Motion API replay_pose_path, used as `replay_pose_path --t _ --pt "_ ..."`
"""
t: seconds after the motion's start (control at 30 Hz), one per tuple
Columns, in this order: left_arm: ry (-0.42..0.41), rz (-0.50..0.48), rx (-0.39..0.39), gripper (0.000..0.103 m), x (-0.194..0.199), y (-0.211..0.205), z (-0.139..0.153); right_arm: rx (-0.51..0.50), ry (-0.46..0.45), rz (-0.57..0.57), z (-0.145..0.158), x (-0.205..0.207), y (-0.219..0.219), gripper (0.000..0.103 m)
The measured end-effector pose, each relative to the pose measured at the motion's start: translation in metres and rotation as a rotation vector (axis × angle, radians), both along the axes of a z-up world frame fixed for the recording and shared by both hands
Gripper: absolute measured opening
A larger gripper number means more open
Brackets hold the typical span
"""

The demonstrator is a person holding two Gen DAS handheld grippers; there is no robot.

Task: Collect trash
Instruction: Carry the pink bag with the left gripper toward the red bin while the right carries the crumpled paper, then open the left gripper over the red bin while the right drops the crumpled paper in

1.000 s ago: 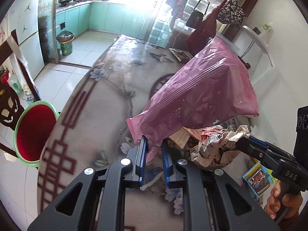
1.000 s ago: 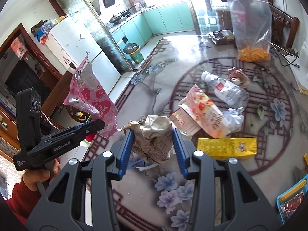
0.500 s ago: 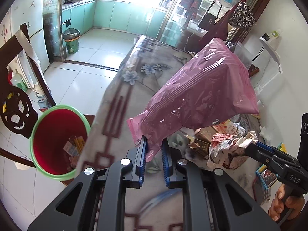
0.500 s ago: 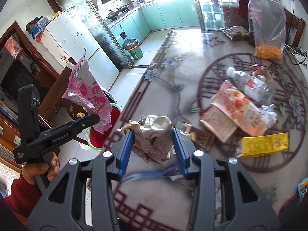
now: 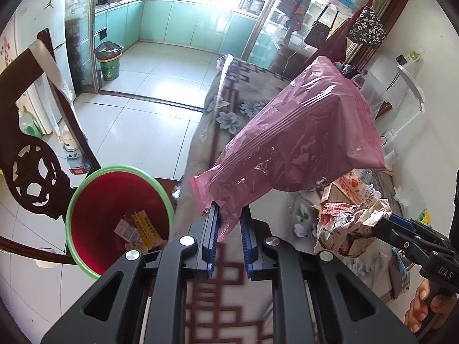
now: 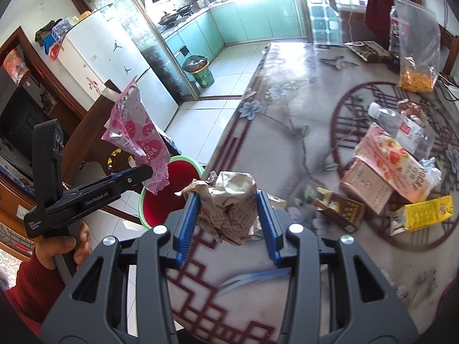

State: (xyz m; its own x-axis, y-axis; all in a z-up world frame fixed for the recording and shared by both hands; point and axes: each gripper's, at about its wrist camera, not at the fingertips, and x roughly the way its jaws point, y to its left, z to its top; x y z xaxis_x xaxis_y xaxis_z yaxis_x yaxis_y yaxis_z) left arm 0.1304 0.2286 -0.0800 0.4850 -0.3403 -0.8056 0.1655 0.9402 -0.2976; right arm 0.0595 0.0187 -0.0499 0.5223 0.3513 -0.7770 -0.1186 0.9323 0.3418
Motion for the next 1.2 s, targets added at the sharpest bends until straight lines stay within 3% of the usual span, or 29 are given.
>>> replay_pose_path --t 0.4,0.77,1.2 --pt "0.043 0.111 0.06 0.013 0.002 0.064 -0.023 0.037 0.031 0.101 -0.015 0.02 0.058 0.041" --pt "0.139 0.24 0.1 0.013 0.007 0.124 -0.058 0.08 0.101 0.231 -0.046 0.068 0.122 0.041" --pt "0.175 0.271 0.106 0.013 0.026 0.144 -0.071 0.028 0.095 0.291 -0.052 0.09 0.165 0.041"
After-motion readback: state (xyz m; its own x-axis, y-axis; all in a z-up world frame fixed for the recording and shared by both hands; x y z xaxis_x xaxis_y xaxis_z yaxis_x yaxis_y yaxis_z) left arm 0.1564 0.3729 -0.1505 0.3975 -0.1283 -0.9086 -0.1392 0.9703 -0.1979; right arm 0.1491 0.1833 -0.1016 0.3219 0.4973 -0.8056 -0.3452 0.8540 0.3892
